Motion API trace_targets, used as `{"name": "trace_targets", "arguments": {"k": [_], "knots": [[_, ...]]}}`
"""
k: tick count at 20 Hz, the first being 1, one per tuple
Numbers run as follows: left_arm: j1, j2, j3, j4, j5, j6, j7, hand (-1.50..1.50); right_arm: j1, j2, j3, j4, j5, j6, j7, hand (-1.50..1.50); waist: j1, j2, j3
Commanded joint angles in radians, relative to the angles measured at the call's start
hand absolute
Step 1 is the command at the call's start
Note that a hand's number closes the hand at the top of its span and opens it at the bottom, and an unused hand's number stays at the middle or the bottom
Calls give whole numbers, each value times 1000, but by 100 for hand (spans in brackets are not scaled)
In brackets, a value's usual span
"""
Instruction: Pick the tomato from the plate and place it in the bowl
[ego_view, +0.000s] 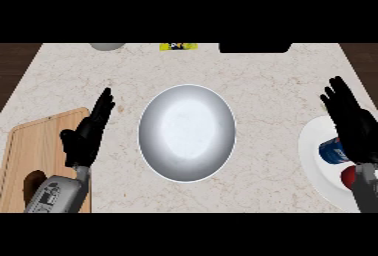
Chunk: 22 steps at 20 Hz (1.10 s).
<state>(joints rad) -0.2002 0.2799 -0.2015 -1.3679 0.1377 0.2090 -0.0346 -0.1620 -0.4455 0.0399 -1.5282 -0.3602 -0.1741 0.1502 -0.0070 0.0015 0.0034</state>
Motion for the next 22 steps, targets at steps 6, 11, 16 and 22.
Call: {"name": "trace_targets", "arguments": {"k": [6,11,16,22], "knots": [[11,130,91,-30,72,-90,101,0,219,46,-334,68,91,-433,-157,150,-65,-12,0],[22,145,88,-39,143,-183,151,0,332,127,-228,95,381,-714,-299,-150,-19,-6,-3],[4,188,143,-59,202,-257,202,0,359,217,-151,49,524,-856,-402,-150,4,-2,-4],[-17,162,102,-139,173,-214,273,0,436,113,-118,5,851,-871,88,-150,27,2,-10]]}}
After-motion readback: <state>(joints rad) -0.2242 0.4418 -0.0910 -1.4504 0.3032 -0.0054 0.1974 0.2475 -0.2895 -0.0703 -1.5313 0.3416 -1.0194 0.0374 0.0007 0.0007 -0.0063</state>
